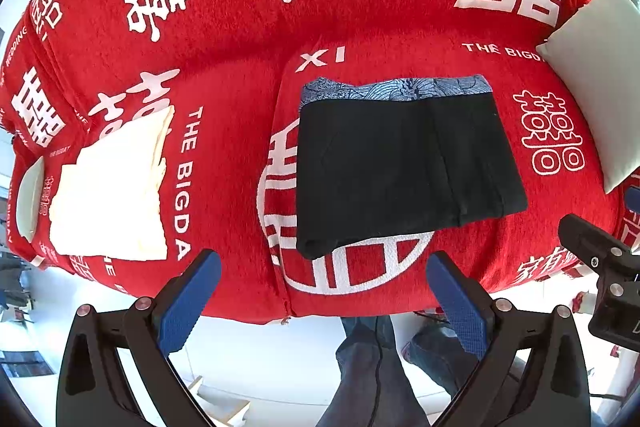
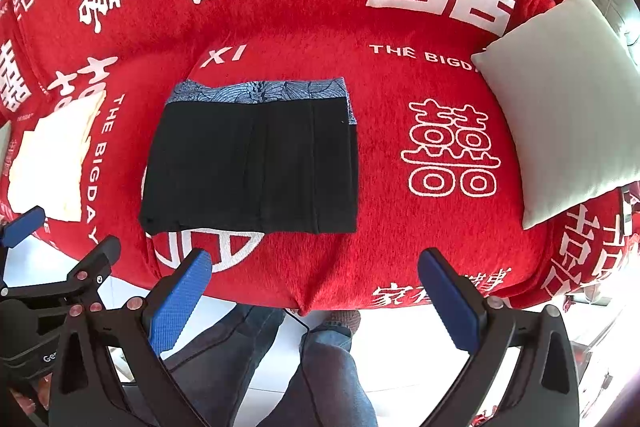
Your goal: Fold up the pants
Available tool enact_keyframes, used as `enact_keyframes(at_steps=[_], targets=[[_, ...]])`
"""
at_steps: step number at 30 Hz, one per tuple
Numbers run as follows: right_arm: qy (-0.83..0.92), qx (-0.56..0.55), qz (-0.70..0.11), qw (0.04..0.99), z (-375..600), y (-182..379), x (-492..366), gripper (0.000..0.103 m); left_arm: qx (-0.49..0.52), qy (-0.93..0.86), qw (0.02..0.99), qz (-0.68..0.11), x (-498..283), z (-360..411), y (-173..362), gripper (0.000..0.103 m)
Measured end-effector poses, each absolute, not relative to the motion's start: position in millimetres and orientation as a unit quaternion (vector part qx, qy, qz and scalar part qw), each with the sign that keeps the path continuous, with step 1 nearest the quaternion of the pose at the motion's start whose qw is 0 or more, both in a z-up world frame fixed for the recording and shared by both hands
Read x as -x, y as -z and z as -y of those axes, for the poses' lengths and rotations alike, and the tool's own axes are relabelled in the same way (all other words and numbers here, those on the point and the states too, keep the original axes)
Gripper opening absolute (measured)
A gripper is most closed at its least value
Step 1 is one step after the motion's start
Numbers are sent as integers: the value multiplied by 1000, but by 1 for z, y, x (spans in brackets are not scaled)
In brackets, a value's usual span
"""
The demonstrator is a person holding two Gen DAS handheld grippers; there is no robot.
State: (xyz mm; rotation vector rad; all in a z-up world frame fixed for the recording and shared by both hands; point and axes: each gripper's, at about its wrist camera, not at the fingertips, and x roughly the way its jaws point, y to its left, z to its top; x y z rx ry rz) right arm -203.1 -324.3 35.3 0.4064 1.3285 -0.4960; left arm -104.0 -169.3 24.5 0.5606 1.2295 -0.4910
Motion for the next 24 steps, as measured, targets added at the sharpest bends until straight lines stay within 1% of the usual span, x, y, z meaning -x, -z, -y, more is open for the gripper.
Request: enact_keyframes(at_steps=[24], targets=[[226,-183,-617,732,323,-27,199,103,-247,235,746,-573,98,168,-20,103]])
